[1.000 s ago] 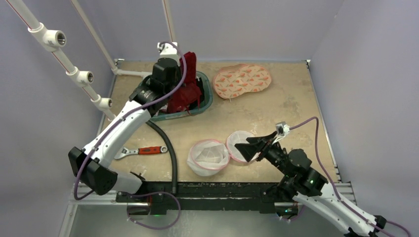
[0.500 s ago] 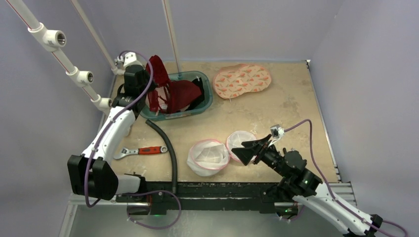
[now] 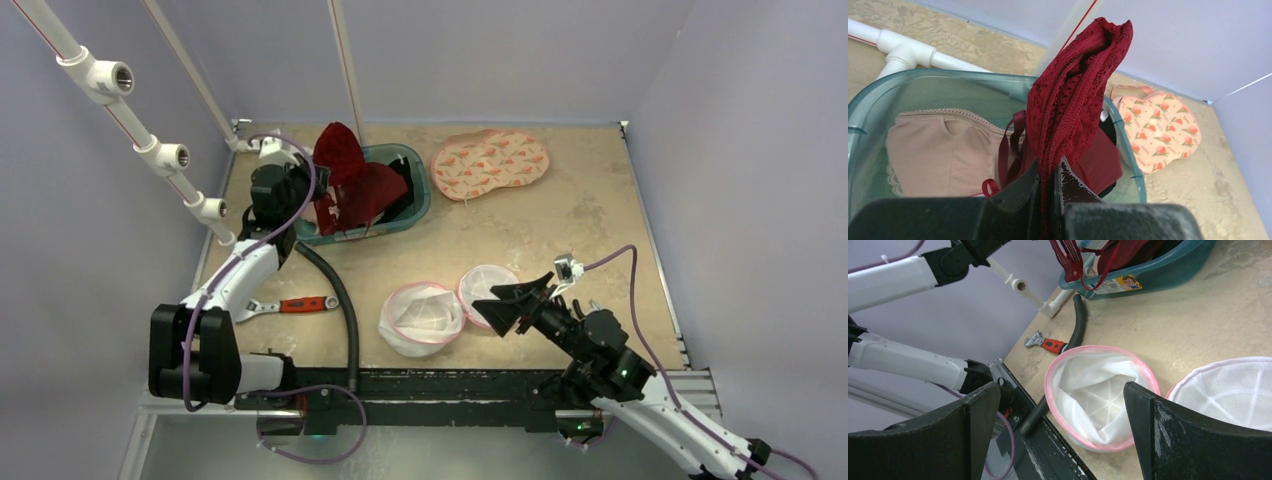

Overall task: Unzip the laundry bag and remove the bra
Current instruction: Place the bra in the bin.

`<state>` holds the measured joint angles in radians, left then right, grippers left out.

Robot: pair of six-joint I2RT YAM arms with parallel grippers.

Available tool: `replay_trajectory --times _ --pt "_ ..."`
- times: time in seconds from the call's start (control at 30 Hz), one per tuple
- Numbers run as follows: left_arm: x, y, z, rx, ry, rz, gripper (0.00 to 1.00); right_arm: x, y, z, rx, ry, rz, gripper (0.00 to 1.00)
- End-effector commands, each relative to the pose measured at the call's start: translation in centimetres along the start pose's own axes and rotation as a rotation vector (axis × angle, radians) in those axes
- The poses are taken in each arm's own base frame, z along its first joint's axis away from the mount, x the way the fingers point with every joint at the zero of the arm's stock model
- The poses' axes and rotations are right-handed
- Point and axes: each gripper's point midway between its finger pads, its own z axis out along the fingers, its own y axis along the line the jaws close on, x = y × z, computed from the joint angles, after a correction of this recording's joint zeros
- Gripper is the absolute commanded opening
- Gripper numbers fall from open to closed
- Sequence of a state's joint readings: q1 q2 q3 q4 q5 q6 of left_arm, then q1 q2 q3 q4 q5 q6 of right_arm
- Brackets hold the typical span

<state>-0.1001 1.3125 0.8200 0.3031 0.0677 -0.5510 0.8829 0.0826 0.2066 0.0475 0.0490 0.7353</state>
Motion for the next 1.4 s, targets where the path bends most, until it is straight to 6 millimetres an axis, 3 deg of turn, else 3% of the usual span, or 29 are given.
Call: replay_trajectory --times 0.0,0.1,0.33,0.47,0.7,0.9,1.03,1.23,1.37 --pt "-2.6 -1.3 -0.4 0.111 -0.159 0.087 0.0 0.1 0.3 -0.1 -0.018 -0.002 0.013 0.95" --pt "-3.8 -1.8 -1.0 0.143 -0.226 0.126 0.0 0.2 0.3 -0.1 -0.022 0.001 0.012 0.95" --pt "-9.3 -6.2 -2.3 0.267 -0.328 0.175 0.0 0.2 0.2 0.0 -0.019 0.0 0.011 0.95" --pt "-9.6 -6.0 -2.2 0.265 -0.361 0.252 0.0 0.4 0.1 0.1 -0.013 0.009 0.009 0.95" --pt "-3.8 -4.0 -0.4 0.315 -0.29 0.309 0.0 0.4 -0.3 -0.2 0.009 0.011 0.003 0.95" --pt "0.2 -2.0 -0.4 0.317 -0.277 0.325 0.0 0.6 -0.5 0.0 0.013 0.015 -0.002 0.95" --pt "1.4 -0.9 -0.7 0.286 -0.256 0.343 0.0 0.6 -0.4 0.2 0.016 0.024 -0.01 0.95" --pt "1.3 -1.6 -1.7 0.297 -0.216 0.252 0.0 0.6 -0.3 0.2 0.003 0.016 -0.001 0.95" --pt "1.9 -0.9 -1.3 0.224 -0.105 0.19 0.0 0.9 -0.2 0.3 -0.007 0.023 0.007 0.95"
